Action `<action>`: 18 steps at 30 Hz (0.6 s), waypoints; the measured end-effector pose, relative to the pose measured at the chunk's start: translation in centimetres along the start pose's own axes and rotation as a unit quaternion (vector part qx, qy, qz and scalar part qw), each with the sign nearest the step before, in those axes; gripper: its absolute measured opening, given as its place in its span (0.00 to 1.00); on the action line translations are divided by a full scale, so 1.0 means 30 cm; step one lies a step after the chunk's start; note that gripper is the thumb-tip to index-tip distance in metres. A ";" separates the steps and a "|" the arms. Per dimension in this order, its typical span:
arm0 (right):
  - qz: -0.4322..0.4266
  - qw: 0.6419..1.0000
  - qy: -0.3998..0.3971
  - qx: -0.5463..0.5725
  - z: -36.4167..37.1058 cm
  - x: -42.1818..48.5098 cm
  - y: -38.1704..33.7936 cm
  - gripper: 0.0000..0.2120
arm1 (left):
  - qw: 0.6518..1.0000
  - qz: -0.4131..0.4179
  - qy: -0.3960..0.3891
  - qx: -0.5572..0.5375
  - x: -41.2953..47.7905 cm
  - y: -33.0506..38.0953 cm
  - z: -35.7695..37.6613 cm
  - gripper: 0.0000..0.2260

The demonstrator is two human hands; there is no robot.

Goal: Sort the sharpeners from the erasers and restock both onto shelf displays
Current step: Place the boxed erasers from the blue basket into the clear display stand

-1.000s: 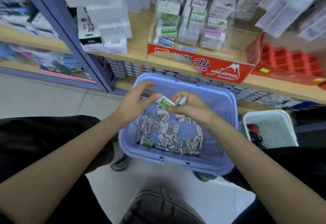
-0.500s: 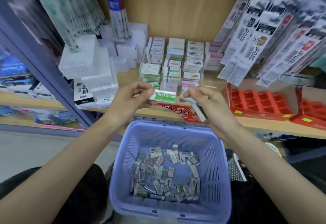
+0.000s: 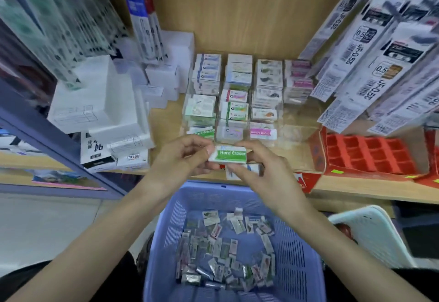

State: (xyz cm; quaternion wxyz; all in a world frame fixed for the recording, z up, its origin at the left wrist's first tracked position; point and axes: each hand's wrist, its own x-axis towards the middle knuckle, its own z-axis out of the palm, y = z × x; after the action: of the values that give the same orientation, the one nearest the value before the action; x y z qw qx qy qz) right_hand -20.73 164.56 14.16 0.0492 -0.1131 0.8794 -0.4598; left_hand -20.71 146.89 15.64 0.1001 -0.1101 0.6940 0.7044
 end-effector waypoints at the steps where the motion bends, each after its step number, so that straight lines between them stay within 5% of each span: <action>1: -0.006 1.000 0.008 0.007 0.004 0.008 -0.001 0.16 | 1.000 0.003 0.003 0.002 0.002 0.003 -0.004 0.02; 5: 0.014 0.999 -0.021 0.046 0.018 0.067 -0.025 0.14 | 0.999 0.034 0.022 0.027 0.021 0.016 -0.045 0.04; 8: 0.024 0.997 -0.031 0.068 0.029 0.126 -0.051 0.12 | 0.988 0.092 0.017 0.122 0.046 0.017 -0.085 0.17; 12: 0.012 0.998 -0.055 -0.013 0.039 0.186 -0.059 0.16 | 0.877 0.305 0.036 0.369 0.086 0.006 -0.098 0.18; 18: 0.012 0.997 -0.071 -0.039 0.038 0.216 -0.019 0.17 | 0.836 0.321 -0.019 0.446 0.155 -0.016 -0.122 0.19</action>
State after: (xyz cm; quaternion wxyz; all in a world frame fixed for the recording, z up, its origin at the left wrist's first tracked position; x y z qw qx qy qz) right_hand -26.71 161.76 14.08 0.1124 -0.1365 0.8923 -0.4155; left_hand -24.96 143.19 13.77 -0.0796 0.1889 0.9272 0.3135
